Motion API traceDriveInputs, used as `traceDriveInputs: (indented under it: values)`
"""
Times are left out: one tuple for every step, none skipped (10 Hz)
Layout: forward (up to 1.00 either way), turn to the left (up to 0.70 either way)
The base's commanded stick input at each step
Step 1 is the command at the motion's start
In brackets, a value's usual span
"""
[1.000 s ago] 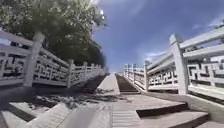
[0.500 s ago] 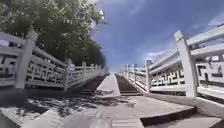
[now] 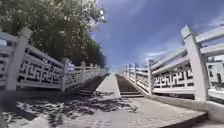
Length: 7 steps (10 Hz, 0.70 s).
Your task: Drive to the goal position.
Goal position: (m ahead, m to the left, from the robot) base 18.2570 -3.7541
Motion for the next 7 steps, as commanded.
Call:
traceDriveInputs:
  values:
    - [0.45, 0.00]
    - [0.45, 0.00]
    - [0.45, 0.00]
    - [0.45, 0.00]
    - [0.45, 0.00]
    - [0.45, 0.00]
    - [0.45, 0.00]
